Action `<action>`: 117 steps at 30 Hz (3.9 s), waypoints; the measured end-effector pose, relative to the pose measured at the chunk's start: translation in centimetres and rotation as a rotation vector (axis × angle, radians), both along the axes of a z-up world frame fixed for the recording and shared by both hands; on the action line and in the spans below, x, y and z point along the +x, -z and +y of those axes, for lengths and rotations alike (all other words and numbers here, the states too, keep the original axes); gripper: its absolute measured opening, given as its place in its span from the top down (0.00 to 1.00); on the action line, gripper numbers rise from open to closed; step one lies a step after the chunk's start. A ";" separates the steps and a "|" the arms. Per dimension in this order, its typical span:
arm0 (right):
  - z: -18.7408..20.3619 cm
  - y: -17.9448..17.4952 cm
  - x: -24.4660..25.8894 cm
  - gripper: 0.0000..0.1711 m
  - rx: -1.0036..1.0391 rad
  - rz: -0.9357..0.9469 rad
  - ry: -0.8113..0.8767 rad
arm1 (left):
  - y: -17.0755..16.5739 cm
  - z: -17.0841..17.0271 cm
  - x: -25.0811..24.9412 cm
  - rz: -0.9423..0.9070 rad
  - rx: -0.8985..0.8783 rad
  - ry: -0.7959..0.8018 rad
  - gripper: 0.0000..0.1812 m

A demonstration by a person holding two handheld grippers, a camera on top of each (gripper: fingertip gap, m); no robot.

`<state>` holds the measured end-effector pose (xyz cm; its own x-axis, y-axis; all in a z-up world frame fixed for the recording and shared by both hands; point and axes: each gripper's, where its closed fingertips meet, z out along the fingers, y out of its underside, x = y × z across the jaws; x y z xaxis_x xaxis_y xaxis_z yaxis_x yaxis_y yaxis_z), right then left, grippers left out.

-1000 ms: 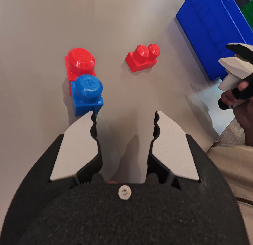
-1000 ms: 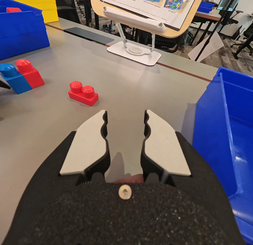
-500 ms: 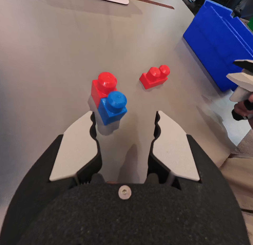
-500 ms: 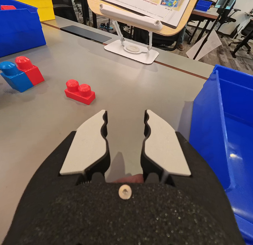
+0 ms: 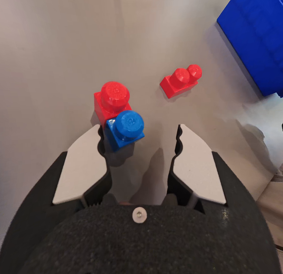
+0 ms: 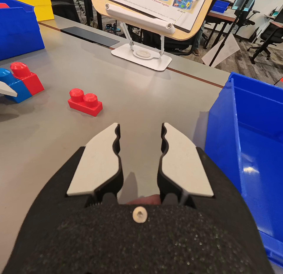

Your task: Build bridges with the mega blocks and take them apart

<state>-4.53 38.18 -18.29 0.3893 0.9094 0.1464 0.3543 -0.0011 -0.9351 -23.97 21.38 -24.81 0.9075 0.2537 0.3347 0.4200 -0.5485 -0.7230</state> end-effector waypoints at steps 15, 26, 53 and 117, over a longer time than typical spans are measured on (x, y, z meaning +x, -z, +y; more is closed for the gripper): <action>-0.4 0.1 -0.5 0.70 0.004 -0.011 -0.017 | -0.1 -2.3 3.7 -0.068 -0.008 0.021 0.52; -0.7 -0.1 -0.6 0.70 0.009 -0.014 -0.020 | -0.4 -1.5 5.7 -0.074 0.020 0.074 0.54; -0.3 0.1 -0.2 0.70 0.011 -0.017 -0.006 | 0.2 -1.1 3.8 -0.101 -0.003 0.036 0.54; 0.6 0.1 1.4 0.70 0.011 -0.025 0.035 | -1.9 3.6 -0.9 0.179 0.029 0.284 0.41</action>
